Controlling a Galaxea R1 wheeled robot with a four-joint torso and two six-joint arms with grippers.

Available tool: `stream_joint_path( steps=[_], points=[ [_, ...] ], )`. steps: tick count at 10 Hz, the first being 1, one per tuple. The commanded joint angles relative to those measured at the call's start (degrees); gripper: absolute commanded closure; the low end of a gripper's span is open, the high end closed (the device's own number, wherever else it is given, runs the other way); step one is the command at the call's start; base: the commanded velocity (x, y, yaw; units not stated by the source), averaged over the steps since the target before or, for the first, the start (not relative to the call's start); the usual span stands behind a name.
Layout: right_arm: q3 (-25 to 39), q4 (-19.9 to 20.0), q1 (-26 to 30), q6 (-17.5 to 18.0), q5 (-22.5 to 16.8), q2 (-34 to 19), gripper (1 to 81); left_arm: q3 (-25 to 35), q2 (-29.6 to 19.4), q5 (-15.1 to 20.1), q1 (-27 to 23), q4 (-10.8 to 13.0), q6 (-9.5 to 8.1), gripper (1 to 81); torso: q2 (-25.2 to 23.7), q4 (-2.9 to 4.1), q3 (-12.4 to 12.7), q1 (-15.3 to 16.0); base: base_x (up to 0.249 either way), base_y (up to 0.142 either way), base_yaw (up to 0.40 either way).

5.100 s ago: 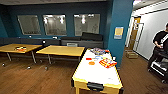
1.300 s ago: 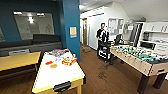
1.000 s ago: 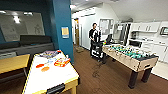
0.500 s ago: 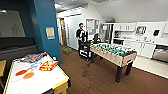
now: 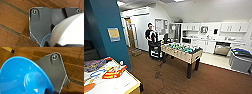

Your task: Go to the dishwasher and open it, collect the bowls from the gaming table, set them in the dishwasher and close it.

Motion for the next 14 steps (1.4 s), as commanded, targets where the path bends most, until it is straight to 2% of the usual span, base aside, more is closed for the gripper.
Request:
stream_joint_path(
  steps=[1, 14],
  points=[
    [0.2, -0.8, 2.5, 0.2, -2.4, -1.0, 81.1, -0.2, -0.2, 2.6, -2.9, 0.5, 0.28, 81.1, 0.0, 0.0, 0.0, 0.0, 0.0, 0.0, -0.4],
    [-0.4, -0.9, 2.3, 0.2, -2.4, -1.0, 81.1, -0.2, -0.3, 2.5, -2.9, 0.5, 0.28, 81.1, 0.0, 0.0, 0.0, 0.0, 0.0, 0.0, -0.4]
  ],
)
